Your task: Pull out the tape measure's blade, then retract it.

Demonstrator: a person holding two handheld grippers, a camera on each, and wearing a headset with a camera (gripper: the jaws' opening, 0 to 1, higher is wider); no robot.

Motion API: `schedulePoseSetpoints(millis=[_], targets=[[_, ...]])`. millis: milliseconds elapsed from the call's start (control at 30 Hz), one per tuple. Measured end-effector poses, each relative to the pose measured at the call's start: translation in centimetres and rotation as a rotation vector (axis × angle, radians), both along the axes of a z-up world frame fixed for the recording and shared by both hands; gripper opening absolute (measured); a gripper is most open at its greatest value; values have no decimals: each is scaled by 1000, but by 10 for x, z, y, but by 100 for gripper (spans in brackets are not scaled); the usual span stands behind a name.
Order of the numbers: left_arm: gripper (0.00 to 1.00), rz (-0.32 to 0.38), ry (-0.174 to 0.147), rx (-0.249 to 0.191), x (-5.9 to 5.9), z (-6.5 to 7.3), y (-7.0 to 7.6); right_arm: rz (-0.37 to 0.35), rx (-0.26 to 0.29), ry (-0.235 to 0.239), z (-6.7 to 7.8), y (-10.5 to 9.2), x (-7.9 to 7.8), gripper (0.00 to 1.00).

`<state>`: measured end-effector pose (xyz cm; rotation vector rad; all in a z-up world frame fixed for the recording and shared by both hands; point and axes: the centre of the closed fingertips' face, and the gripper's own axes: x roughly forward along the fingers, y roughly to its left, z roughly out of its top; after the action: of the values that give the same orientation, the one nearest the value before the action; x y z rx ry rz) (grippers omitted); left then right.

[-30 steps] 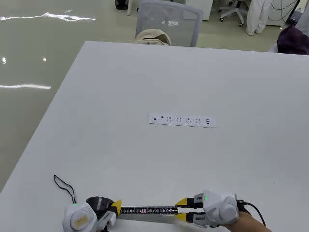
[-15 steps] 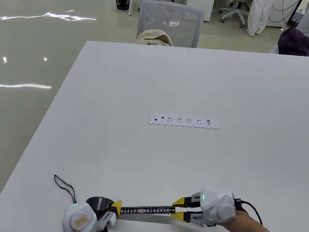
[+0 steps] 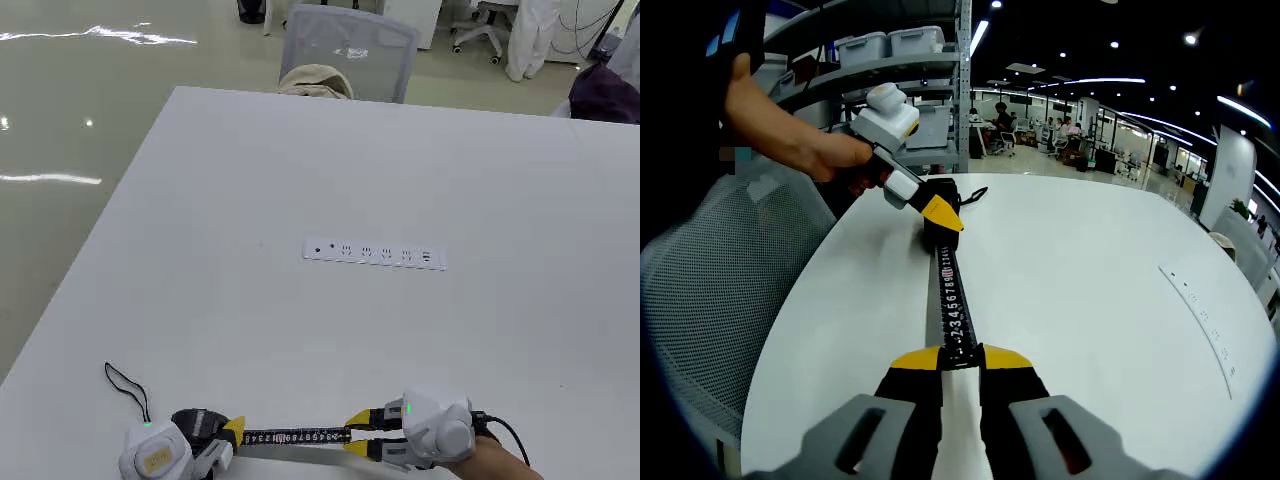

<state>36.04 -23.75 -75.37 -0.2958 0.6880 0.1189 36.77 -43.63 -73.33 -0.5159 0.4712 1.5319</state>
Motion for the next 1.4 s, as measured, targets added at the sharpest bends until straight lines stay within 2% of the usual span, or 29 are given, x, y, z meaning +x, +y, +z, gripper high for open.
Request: schedulePoseSetpoints(millis=[1067,1400], targets=[[65,-2,0,-55,-1,2,2,26,10,12,-4,24,-2,11],[65,-4,0,-58,-1,1,3,28,6,24,-3,33,-4,11]])
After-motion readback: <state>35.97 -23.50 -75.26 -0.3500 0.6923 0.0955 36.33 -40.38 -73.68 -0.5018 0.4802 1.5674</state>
